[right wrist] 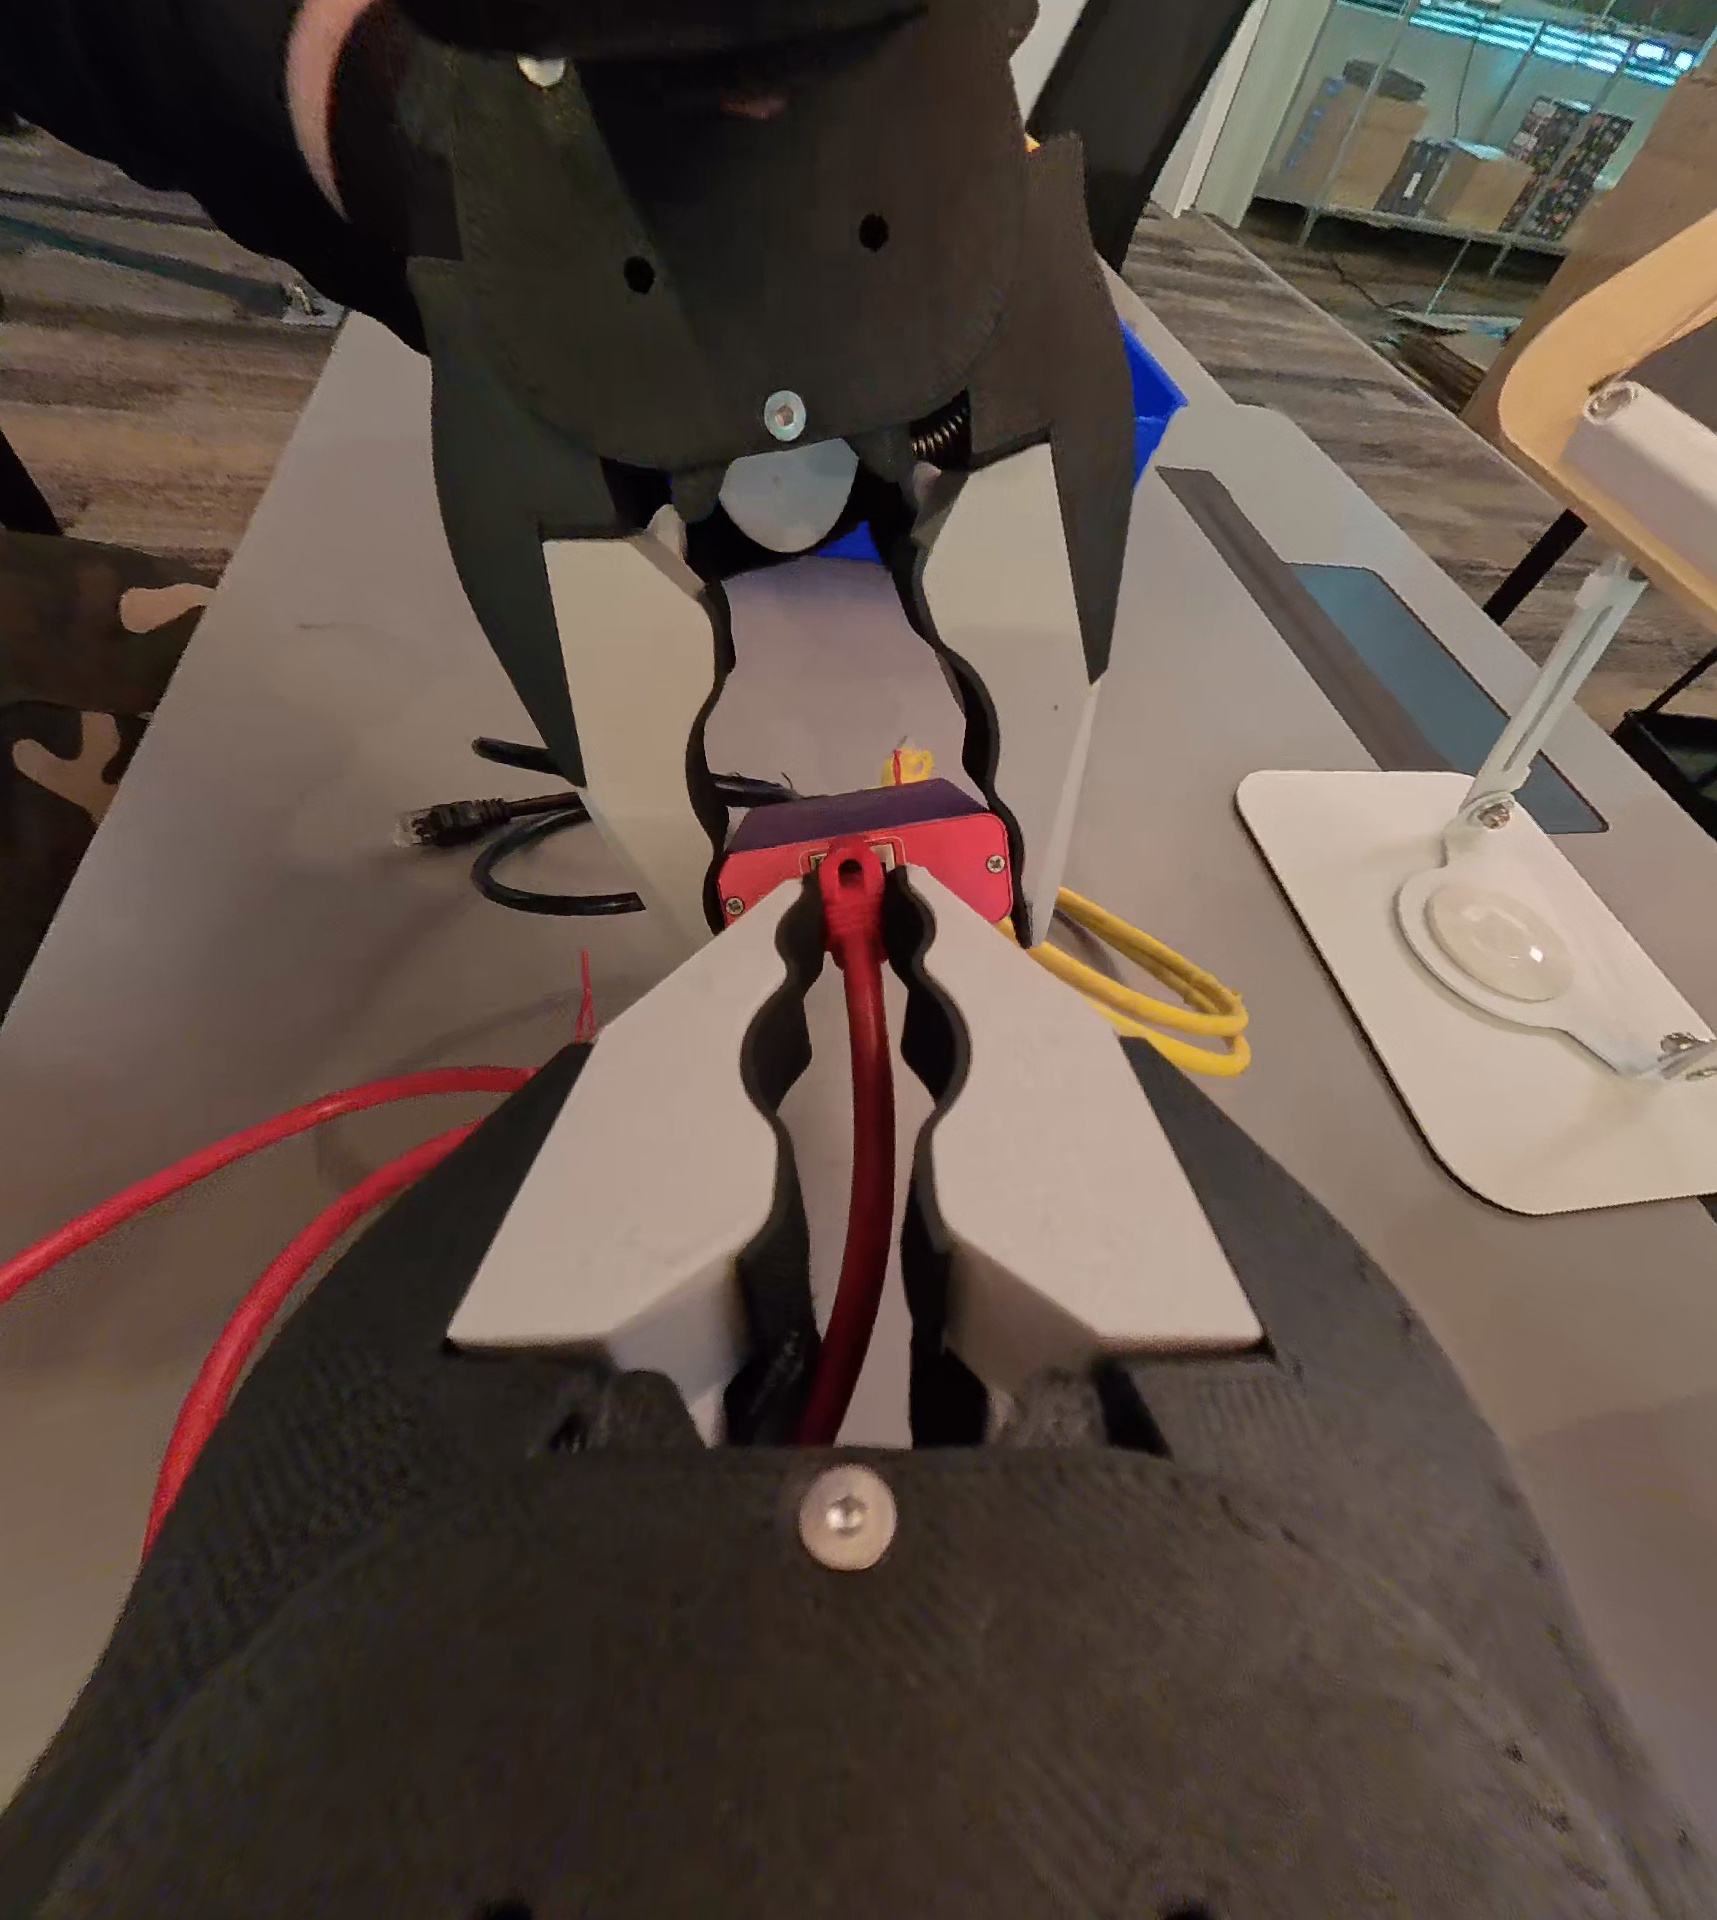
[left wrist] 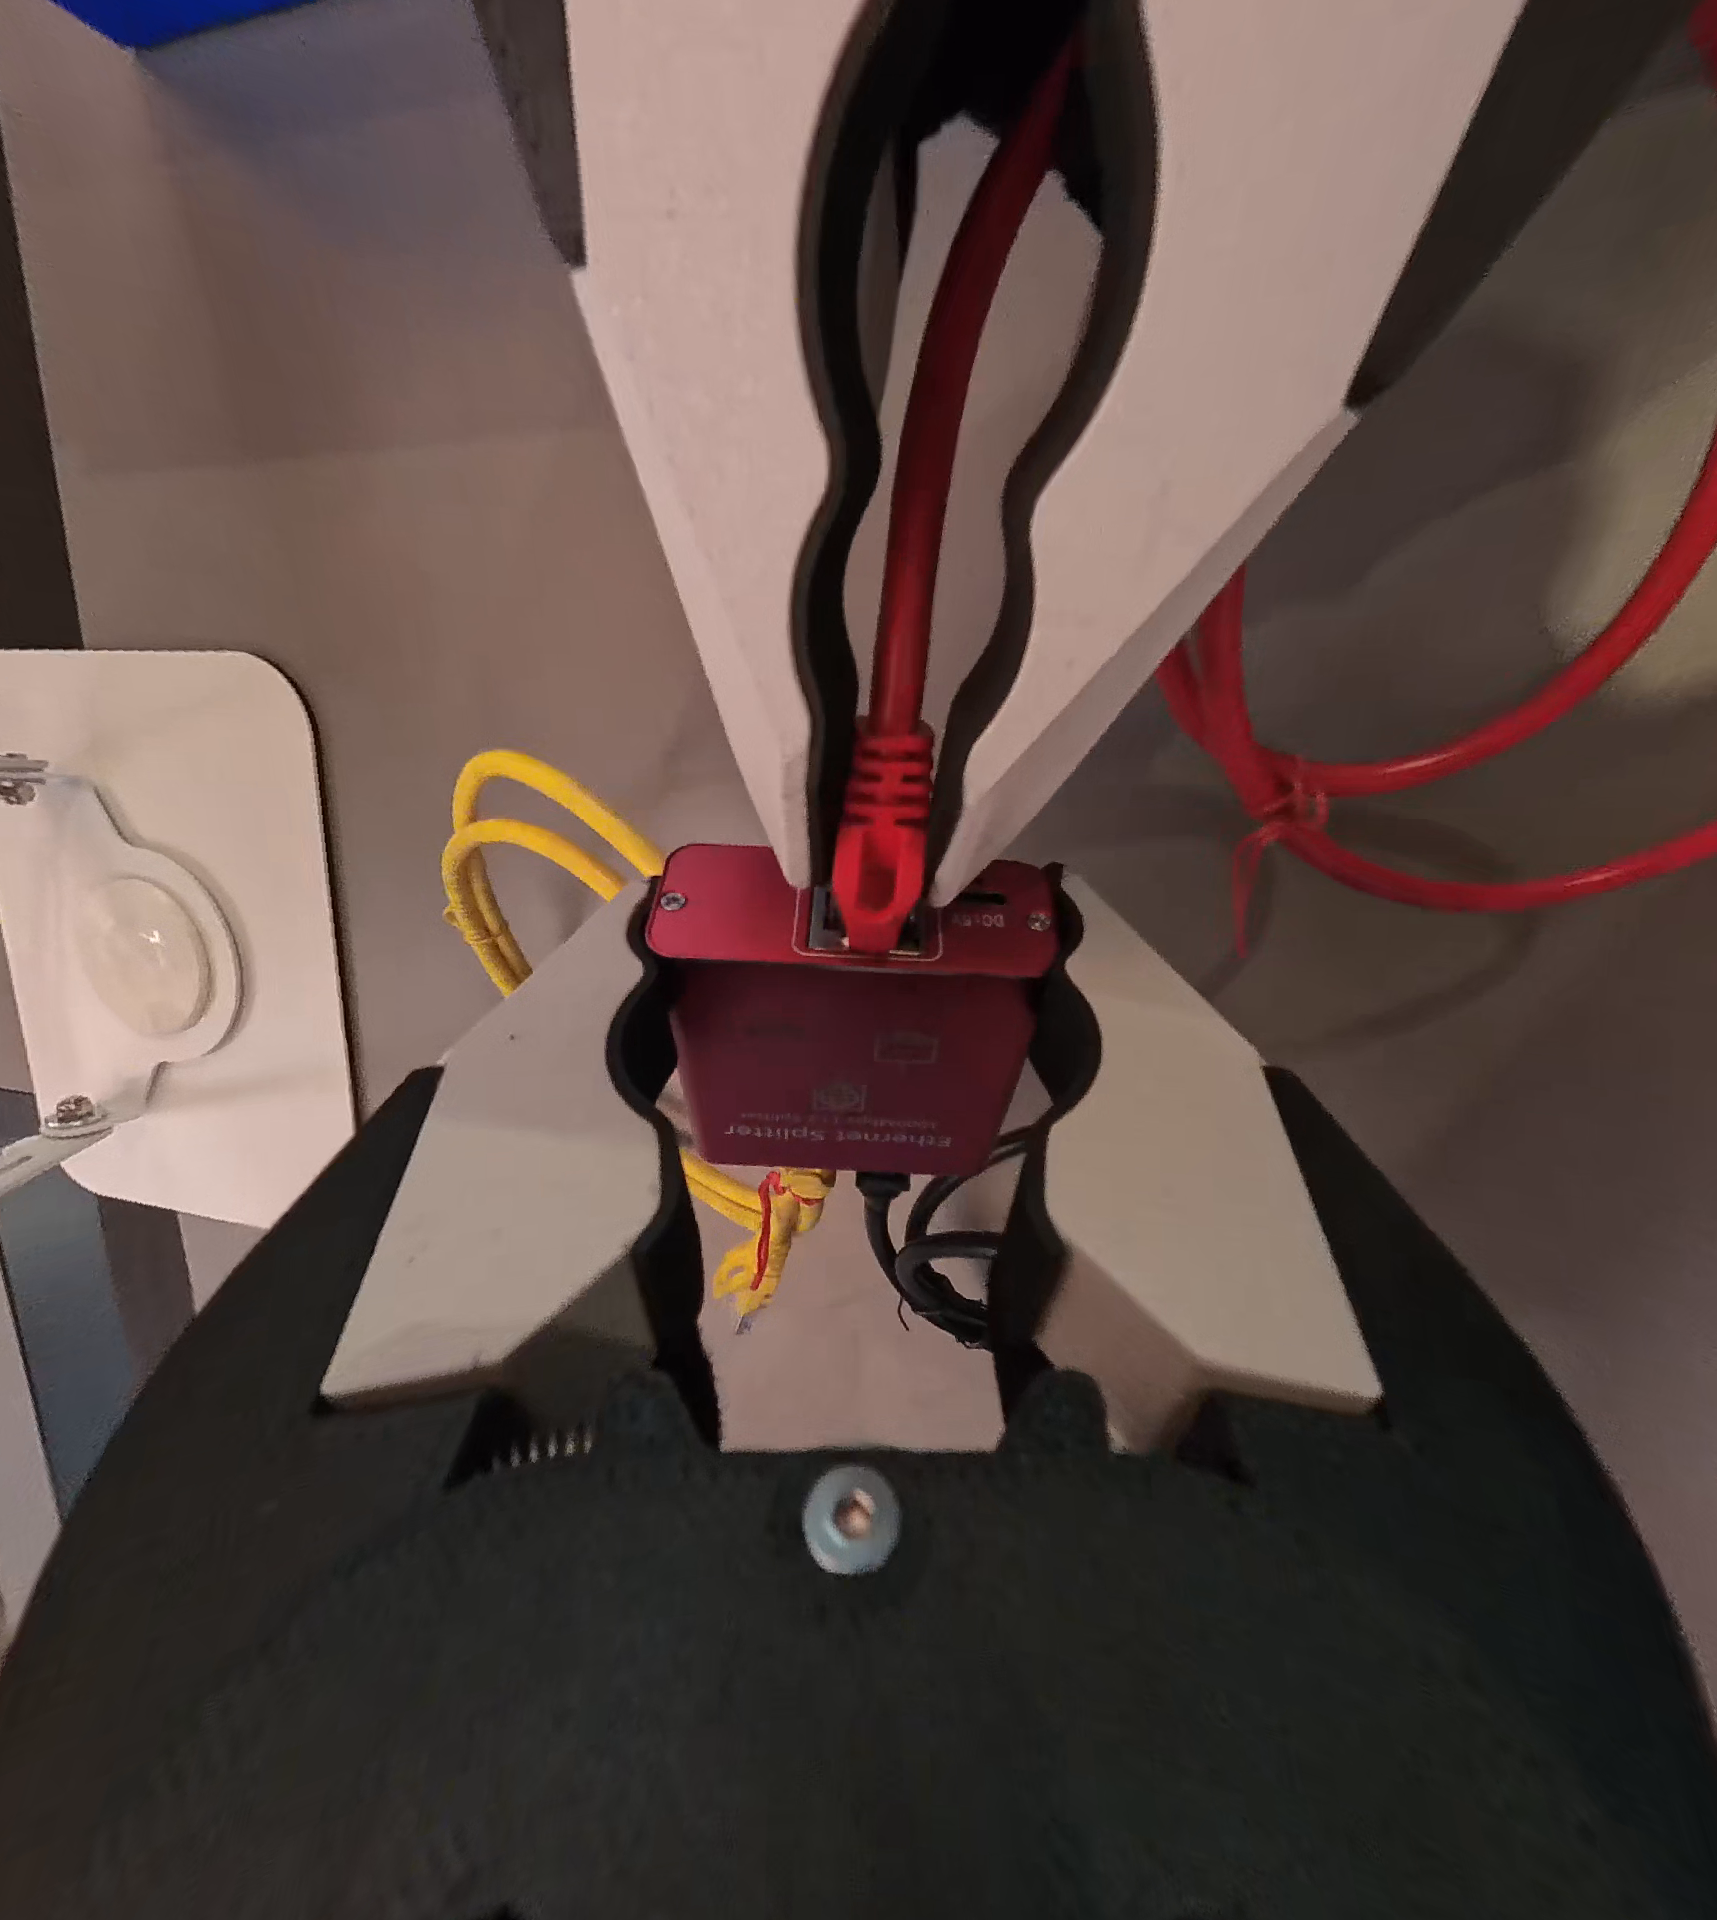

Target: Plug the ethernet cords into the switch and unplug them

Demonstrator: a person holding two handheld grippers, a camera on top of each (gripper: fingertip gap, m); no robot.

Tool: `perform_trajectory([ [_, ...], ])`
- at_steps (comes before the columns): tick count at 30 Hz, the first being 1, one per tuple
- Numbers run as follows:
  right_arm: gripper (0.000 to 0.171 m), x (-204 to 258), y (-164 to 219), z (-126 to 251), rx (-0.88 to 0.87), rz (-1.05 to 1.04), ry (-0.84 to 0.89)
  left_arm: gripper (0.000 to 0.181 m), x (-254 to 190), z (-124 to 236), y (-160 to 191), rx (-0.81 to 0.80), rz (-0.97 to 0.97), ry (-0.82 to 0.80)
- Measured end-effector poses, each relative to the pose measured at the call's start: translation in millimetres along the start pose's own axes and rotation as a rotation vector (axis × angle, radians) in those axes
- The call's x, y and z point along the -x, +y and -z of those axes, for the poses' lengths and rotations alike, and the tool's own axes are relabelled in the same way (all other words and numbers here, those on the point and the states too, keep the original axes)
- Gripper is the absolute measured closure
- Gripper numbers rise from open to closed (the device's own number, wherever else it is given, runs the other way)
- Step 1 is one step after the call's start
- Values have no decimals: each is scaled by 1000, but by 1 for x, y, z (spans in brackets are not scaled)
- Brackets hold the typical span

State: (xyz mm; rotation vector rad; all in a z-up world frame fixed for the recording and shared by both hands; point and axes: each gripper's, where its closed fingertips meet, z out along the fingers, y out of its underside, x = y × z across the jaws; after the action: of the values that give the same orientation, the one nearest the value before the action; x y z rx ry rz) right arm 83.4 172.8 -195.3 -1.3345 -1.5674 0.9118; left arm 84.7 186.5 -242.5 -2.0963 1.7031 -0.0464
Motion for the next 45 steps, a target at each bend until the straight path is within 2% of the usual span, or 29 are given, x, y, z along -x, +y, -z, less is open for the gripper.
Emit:
perform_trajectory([
  [4, 161, -3, -6, 4, -39, 9, 3, 115, 3, 1, -1, -30, 12, 10],
  [6, 140, -5, -13, 11, -88, -5, -13, 114, 4, 0, 4, -14, 16, -6],
  [8, 128, -9, -8, 12, -72, -4, -6, 115, 4, 1, 6, -39, 34, -10],
  [10, 126, -7, -3, 9, -49, -39, -39, 115, 6, 5, 8, -60, 62, -31],
  [12, 123, -1, 1, 1, -37, -149, -111, 115, 13, 9, 11, -40, 31, -124],
  [16, 118, -7, 4, -17, -71, -383, -136, 115, 27, 14, 11, 46, -105, -394],
  [19, 116, -4, -2, -26, -135, -520, -182, 115, 28, 15, 3, 93, -181, -518],
  [25, 127, 1, -4, -30, -164, -598, -233, 115, 34, 17, 0, 193, -348, -688],
  [28, 122, 8, 3, -34, -130, -638, -295, 115, 30, 11, -2, 224, -435, -705],
  [30, 112, 16, 8, -39, -98, -667, -352, 115, 16, 1, -9, 221, -504, -661],
  [32, 119, 20, 19, -42, -37, -623, -341, 115, 5, -9, -12, 244, -554, -649],
  [35, 139, 21, 23, -44, -4, -565, -306, 115, 3, -11, -13, 223, -556, -628],
  [41, 145, 16, 12, -39, -44, -600, -304, 115, 5, 7, -18, 184, -569, -679],
  [45, 145, -4, 9, -20, -90, -606, -228, 120, 7, 45, -23, 116, -505, -745],
])
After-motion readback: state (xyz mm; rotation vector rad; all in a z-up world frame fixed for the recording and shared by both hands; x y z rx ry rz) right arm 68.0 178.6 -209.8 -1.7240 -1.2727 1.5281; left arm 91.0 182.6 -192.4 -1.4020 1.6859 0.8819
